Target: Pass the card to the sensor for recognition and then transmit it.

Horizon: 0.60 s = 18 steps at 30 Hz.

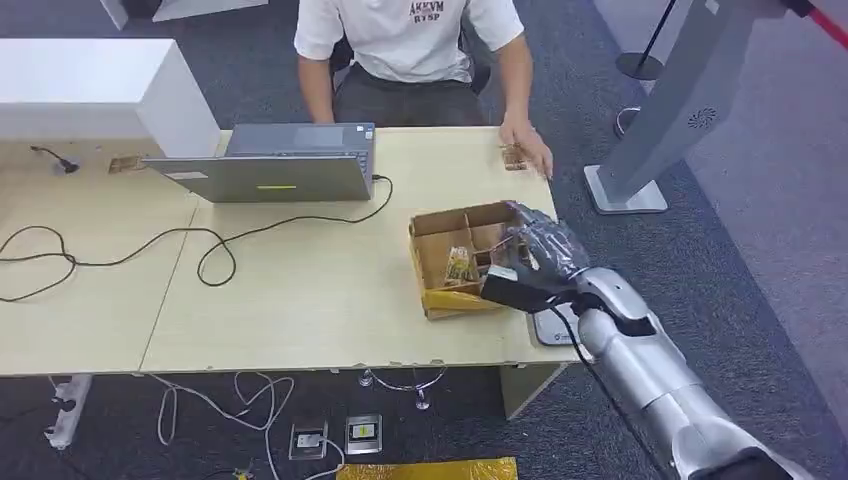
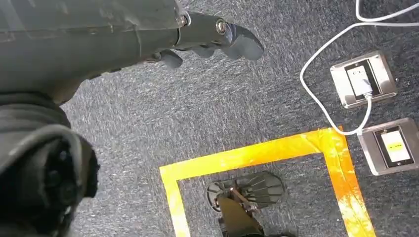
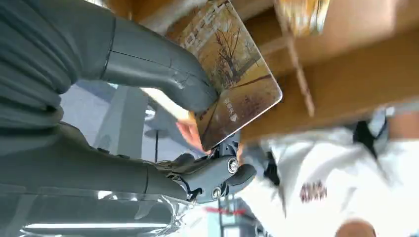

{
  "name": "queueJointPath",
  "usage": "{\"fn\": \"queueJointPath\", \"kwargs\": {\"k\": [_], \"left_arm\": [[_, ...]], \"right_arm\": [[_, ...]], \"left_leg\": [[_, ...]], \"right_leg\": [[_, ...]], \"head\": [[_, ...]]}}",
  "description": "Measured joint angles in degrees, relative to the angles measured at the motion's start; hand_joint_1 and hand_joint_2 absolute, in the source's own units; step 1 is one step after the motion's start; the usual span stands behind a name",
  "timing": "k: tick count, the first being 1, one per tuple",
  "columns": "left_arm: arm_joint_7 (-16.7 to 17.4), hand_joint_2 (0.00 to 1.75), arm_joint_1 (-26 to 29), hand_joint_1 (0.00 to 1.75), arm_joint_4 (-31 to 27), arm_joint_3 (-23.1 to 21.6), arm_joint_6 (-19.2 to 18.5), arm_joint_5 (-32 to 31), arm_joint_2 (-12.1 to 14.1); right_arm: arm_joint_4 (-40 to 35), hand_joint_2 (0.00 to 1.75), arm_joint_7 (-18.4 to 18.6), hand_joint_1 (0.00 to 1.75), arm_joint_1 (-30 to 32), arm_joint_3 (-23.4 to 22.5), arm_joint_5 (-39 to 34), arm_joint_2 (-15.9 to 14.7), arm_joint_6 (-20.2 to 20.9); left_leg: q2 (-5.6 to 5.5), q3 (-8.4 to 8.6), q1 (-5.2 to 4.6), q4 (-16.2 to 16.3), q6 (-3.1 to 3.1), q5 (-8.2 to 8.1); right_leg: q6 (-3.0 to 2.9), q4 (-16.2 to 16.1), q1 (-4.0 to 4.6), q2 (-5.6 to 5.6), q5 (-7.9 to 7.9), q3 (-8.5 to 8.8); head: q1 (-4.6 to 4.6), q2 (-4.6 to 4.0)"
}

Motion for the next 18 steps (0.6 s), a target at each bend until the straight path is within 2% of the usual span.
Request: {"fn": "queueJointPath", "kwargs": {"k": [11, 18], "left_arm": [[-0.46, 0.0, -0.49, 0.0, 0.0, 0.0, 0.55, -0.72, 0.07], [-0.63, 0.0, -0.54, 0.0, 0.0, 0.0, 0.55, -0.74, 0.05]], "right_arm": [[-7.92, 1.75, 0.02, 1.75, -11.26, -6.6, -0.04, -0.88, 1.14], [-10.41, 1.75, -0.44, 1.75, -12.01, -7.98, 0.11, -0.85, 1.14]], "left_leg": [[0.01, 0.04, 0.01, 0.01, 0.0, 0.03], [0.01, 0.02, 0.01, 0.01, 0.0, 0.02]], "right_leg": [[0.02, 0.0, 0.01, -0.01, 0.02, 0.0], [0.03, 0.0, 0.0, 0.01, 0.02, 0.01]], "head": [[0.02, 0.0], [0.02, 0.0]]}}
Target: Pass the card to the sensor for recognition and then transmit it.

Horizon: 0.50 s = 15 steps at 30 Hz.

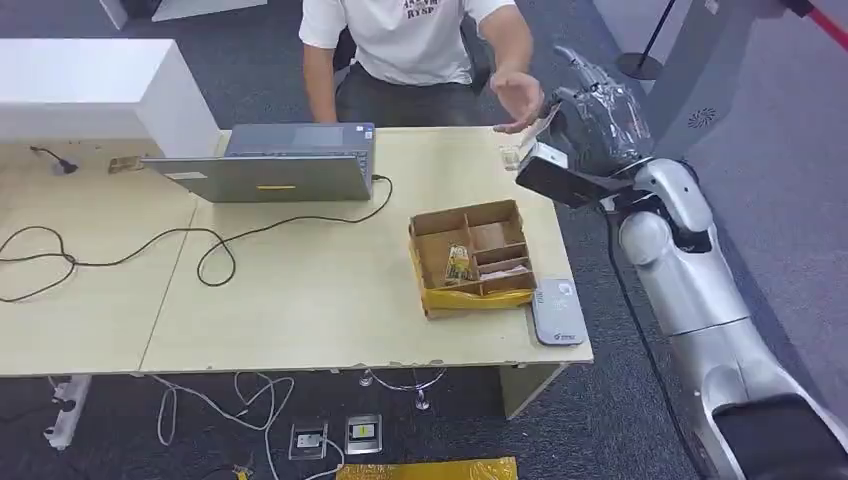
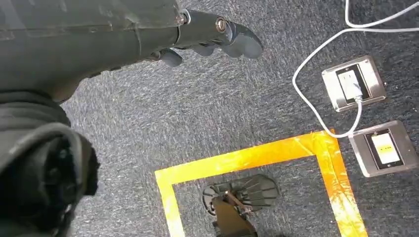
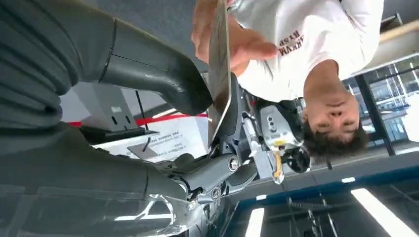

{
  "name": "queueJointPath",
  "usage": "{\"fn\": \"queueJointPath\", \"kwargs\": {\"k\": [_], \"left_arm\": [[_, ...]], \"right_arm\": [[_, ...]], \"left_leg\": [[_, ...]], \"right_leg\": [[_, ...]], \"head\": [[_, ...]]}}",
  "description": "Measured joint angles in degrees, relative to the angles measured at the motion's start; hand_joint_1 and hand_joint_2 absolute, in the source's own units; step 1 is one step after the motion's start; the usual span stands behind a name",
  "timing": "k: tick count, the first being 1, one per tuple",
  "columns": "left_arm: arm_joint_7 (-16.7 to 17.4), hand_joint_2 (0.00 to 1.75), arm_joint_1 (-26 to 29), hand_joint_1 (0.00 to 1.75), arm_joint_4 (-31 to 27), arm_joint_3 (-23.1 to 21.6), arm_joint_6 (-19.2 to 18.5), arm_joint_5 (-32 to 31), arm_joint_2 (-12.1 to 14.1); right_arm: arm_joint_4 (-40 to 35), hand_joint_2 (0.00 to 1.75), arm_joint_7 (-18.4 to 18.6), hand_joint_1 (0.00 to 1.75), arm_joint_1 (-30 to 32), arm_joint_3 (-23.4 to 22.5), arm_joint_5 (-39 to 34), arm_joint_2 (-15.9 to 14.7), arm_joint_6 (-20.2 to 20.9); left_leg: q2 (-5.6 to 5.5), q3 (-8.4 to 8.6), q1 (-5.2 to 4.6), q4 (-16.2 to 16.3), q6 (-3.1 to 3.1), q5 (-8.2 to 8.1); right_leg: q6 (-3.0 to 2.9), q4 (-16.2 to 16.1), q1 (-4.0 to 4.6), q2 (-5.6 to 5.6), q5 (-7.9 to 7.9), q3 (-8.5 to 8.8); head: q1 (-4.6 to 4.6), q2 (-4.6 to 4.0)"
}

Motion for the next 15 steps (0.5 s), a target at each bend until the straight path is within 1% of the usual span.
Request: {"fn": "queueJointPath", "kwargs": {"k": [6, 9, 12, 15], "left_arm": [[-0.02, 0.0, -0.12, 0.0, 0.0, 0.0, -0.57, -0.28, 0.02], [-0.02, 0.0, -0.26, 0.0, 0.0, 0.0, -1.36, -0.79, 0.15], [0.07, 0.0, -0.75, 0.0, 0.02, -0.02, -2.34, -1.77, 0.35], [0.72, 0.0, -1.43, 0.0, 0.02, -0.15, -3.24, -2.82, 0.37]], "right_arm": [[-0.44, 1.75, -0.72, 1.75, -1.86, -0.26, 1.05, 0.2, 0.96], [1.14, 1.75, -3.26, 1.75, -3.45, -0.02, 1.44, 0.59, 0.26], [5.54, 1.75, -6.8, 1.75, -7.29, 0.63, 2.06, 1.2, -2.01], [12.29, 1.75, -8.63, 1.75, -12.35, 1.27, 3.3, 2.52, -3.56]], "left_leg": [[-0.01, -0.01, 0.0, 0.0, 0.0, 0.0], [-0.01, -0.03, 0.01, 0.0, 0.0, 0.0], [-0.02, -0.05, 0.0, 0.0, 0.0, 0.01], [-0.09, -0.07, 0.0, 0.0, 0.01, 0.02]], "right_leg": [[0.0, 0.01, 0.0, -0.04, 0.0, 0.01], [0.0, 0.02, 0.0, -0.04, 0.0, 0.01], [0.0, 0.04, 0.0, -0.05, 0.0, 0.0], [0.0, 0.05, 0.0, -0.11, 0.0, 0.01]], "head": [[0.0, 0.0], [0.0, 0.0], [-0.02, 0.0], [0.0, 0.0]]}}
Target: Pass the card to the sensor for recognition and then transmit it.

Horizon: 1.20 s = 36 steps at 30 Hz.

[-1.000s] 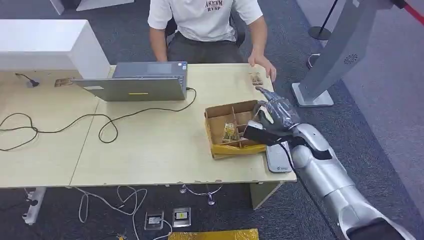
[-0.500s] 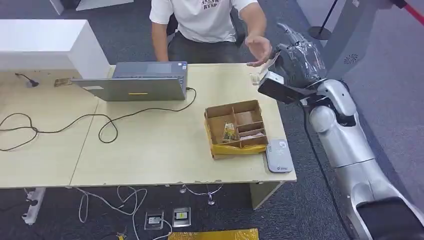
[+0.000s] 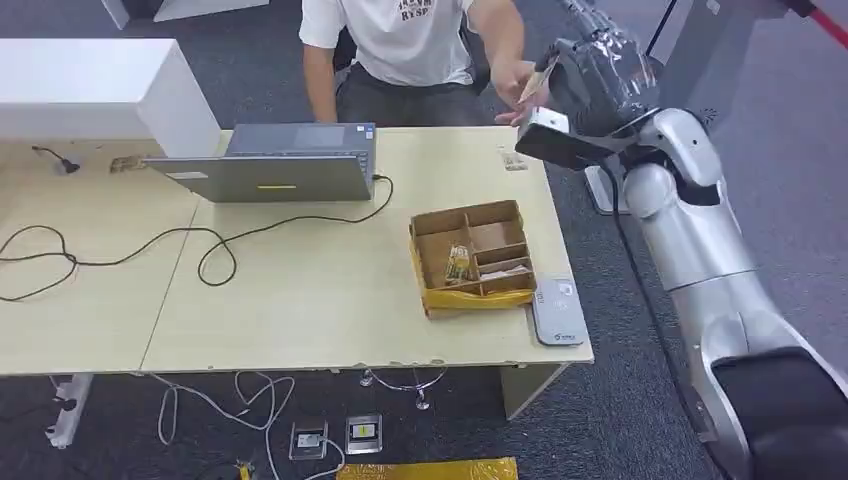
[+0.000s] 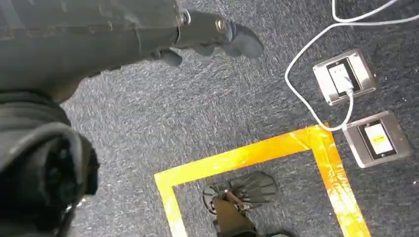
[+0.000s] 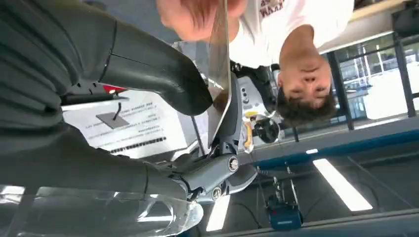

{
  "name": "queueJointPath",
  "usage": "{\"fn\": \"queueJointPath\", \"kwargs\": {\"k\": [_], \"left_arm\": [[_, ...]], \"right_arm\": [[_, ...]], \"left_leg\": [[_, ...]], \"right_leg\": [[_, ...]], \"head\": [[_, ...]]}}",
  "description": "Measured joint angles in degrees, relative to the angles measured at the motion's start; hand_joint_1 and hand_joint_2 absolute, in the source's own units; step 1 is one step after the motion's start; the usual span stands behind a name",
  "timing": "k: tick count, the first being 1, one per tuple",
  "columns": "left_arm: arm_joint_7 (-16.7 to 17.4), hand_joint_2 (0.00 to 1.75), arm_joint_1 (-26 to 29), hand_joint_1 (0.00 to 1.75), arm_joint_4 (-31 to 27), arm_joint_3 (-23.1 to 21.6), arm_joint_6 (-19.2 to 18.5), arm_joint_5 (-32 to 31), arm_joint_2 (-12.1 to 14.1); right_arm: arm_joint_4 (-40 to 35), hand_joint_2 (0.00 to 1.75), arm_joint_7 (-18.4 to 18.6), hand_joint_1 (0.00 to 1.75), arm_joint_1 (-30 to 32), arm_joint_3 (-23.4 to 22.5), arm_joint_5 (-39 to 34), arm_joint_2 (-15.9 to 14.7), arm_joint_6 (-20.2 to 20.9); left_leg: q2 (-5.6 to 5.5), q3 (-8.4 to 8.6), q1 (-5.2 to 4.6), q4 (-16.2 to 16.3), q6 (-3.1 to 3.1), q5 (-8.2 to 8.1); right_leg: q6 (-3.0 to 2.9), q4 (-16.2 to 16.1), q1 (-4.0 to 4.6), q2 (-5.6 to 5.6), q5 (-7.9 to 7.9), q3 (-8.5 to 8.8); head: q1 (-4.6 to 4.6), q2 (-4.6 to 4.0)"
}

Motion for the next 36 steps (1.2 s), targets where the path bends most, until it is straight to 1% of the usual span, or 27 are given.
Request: {"fn": "queueJointPath", "kwargs": {"k": [5, 10, 13, 18, 25, 26, 27, 31, 36], "left_arm": [[1.14, 0.0, -0.95, 0.0, 0.0, -0.26, -0.94, -0.59, -0.13], [1.27, 0.0, -1.01, 0.0, 0.0, -0.33, -0.96, -0.24, -0.24], [1.29, 0.0, -1.0, 0.0, 0.0, -0.33, -0.94, 0.0, -0.35], [1.33, 0.0, -0.98, 0.0, 0.0, -0.33, -0.85, 0.05, -0.44], [1.66, 0.0, -0.97, 0.0, 0.0, -0.33, -0.81, 0.05, -0.57], [1.68, 0.0, -0.98, 0.0, 0.0, -0.33, -0.81, 0.05, -0.57], [1.7, 0.0, -0.98, 0.0, 0.0, -0.33, -0.81, 0.05, -0.59], [1.79, 0.0, -0.97, 0.0, 0.0, -0.33, -0.55, 0.02, -0.63], [1.81, 0.0, -0.74, 0.0, 0.0, -0.33, 0.15, 0.02, -0.68]], "right_arm": [[12.12, 1.75, -0.7, 1.75, -6.76, 2.57, 3.41, 3.62, 0.29], [20.19, 1.75, 0.16, 1.75, -9.43, 5.16, 5.22, 7.26, 1.42], [23.27, 1.75, 0.88, 1.75, -9.76, 6.27, 5.94, 9.16, 1.66], [27.0, 1.75, 1.53, 1.75, -9.89, 7.8, 6.36, 11.08, 1.99], [30.31, 1.75, 1.6, 1.75, -9.89, 9.07, 6.45, 12.28, 2.08], [30.59, 1.75, 1.6, 0.86, -9.89, 9.24, 6.51, 12.3, 2.08], [30.81, 1.75, 1.62, 0.0, -9.88, 9.35, 6.51, 12.33, 2.08], [31.64, 1.75, 2.34, 0.0, -9.82, 9.48, 6.51, 12.39, 0.99], [32.56, 1.75, 2.41, 0.0, -9.82, 9.66, 6.4, 12.37, -2.81]], "left_leg": [[-0.01, 0.0, 0.01, 0.0, 0.0, 0.01], [0.0, 0.01, 0.03, 0.0, 0.0, 0.0], [0.0, 0.02, 0.03, 0.0, 0.0, 0.0], [0.0, 0.03, 0.03, 0.0, 0.0, 0.01], [0.0, 0.03, 0.03, 0.0, 0.0, 0.01], [0.01, 0.03, 0.03, 0.0, -0.01, 0.01], [0.01, 0.03, 0.03, 0.0, -0.01, 0.01], [0.01, 0.03, 0.03, 0.0, -0.01, 0.01], [0.02, 0.04, 0.03, 0.0, -0.01, 0.01]], "right_leg": [[0.0, 0.01, 0.01, 0.0, 0.0, -0.01], [-0.02, 0.01, 0.03, 0.03, -0.01, -0.02], [-0.02, 0.0, 0.04, 0.02, -0.02, -0.02], [-0.02, 0.0, 0.04, 0.02, -0.01, -0.01], [-0.02, -0.01, 0.03, 0.05, -0.01, -0.02], [-0.02, -0.01, 0.03, 0.05, -0.01, -0.02], [-0.02, -0.01, 0.03, 0.05, -0.01, -0.02], [-0.02, -0.01, 0.03, 0.04, -0.02, -0.03], [-0.02, -0.02, 0.03, 0.06, -0.01, -0.04]], "head": [[-0.02, 0.0], [0.0, 0.0], [0.0, 0.0], [0.02, 0.0], [0.0, 0.0], [0.0, 0.0], [0.0, 0.0], [0.0, 0.0], [0.0, 0.0]]}}
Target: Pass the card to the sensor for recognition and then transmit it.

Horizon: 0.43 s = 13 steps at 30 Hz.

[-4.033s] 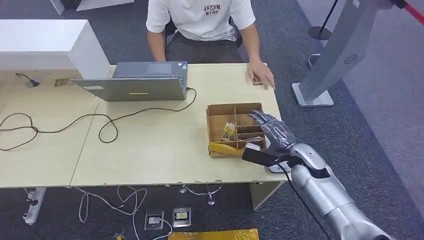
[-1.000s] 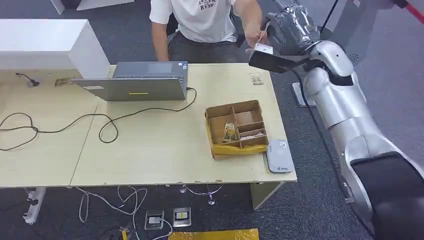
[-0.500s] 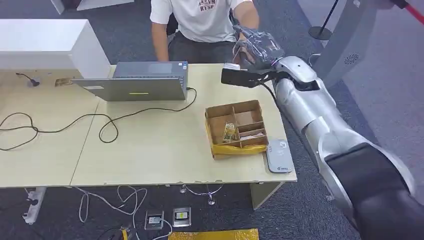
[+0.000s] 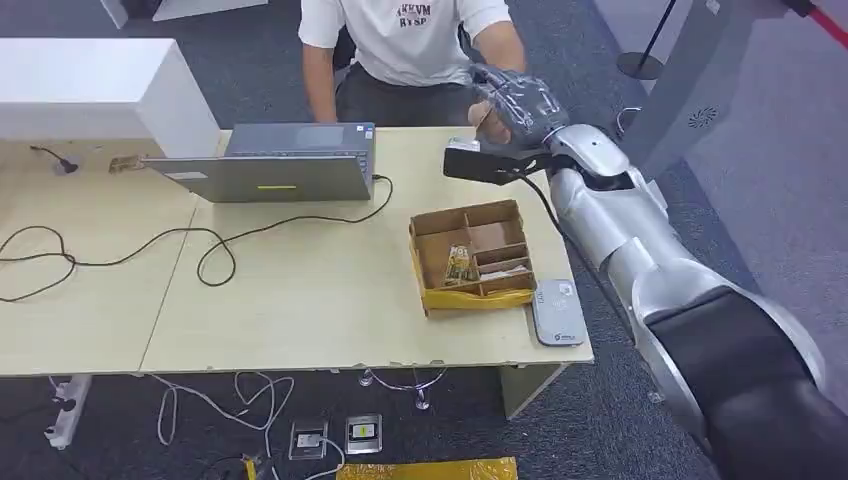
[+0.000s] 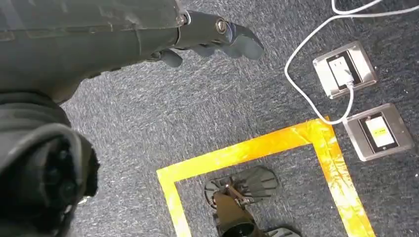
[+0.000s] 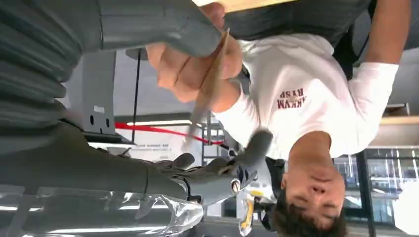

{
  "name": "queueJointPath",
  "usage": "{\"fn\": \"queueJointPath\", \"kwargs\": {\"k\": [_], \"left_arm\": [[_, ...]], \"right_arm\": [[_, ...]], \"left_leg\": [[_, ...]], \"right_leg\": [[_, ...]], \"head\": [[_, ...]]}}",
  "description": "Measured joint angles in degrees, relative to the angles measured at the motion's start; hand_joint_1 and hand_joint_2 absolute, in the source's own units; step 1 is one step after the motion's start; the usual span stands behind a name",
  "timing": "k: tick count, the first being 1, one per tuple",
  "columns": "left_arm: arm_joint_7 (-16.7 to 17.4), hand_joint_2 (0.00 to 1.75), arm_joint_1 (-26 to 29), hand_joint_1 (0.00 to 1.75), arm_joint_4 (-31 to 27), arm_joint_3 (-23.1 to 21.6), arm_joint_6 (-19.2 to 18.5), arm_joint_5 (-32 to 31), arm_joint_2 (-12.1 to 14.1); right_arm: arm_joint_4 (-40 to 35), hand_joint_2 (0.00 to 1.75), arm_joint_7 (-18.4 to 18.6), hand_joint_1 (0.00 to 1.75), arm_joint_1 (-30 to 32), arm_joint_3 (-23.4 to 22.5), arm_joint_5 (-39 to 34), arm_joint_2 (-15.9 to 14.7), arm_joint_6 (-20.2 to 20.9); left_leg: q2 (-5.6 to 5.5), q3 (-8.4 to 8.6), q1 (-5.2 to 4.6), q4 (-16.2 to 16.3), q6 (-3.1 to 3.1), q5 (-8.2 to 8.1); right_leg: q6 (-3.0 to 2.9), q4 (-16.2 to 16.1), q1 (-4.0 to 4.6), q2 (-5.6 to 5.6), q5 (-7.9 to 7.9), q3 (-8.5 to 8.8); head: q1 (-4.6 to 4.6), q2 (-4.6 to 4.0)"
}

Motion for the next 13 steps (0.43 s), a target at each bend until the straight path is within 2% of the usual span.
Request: {"fn": "queueJointPath", "kwargs": {"k": [2, 3, 5, 10, 13], "left_arm": [[0.0, 0.0, 0.03, 0.0, 0.0, 0.0, 0.11, 0.0, 0.0], [0.0, 0.0, 0.04, 0.0, 0.0, 0.0, 0.16, 0.0, 0.0], [0.0, 0.0, 0.05, 0.0, 0.0, 0.0, 0.31, 0.0, 0.0], [-0.42, 0.0, 0.31, 0.0, 0.0, 0.0, 1.12, 0.13, 0.02], [-1.42, 0.0, 0.91, 0.0, 0.02, 0.0, 1.42, 1.05, 0.04]], "right_arm": [[0.33, 1.75, -0.15, 0.0, -0.05, 0.11, -0.09, -0.18, -1.89], [0.48, 0.0, -0.35, 0.0, -0.1, 0.2, -0.09, -0.42, -2.77], [0.76, 0.0, -0.96, 0.0, -0.18, 0.37, -0.06, -0.68, -5.48], [0.9, 0.0, -4.53, 0.0, -1.26, 0.46, -0.7, -3.0, -16.22], [0.9, 0.0, -7.15, 0.0, -2.25, -0.42, -2.23, -5.49, -23.06]], "left_leg": [[0.01, 0.01, 0.0, 0.0, 0.0, 0.0], [0.01, 0.01, 0.0, 0.0, 0.0, 0.0], [0.01, 0.01, 0.0, 0.01, 0.0, 0.0], [0.0, 0.01, -0.01, 0.02, 0.0, 0.0], [0.01, 0.03, -0.02, 0.02, 0.01, -0.01]], "right_leg": [[0.0, 0.0, 0.0, 0.0, 0.0, 0.0], [0.0, 0.0, 0.0, -0.01, 0.0, 0.0], [0.0, -0.01, 0.0, -0.01, 0.0, 0.0], [0.0, -0.02, -0.01, -0.04, 0.0, 0.0], [0.01, -0.04, -0.02, 0.0, 0.0, 0.0]], "head": [[0.0, 0.0], [0.02, 0.0], [0.02, 0.0], [0.02, 0.0], [0.02, 0.0]]}}
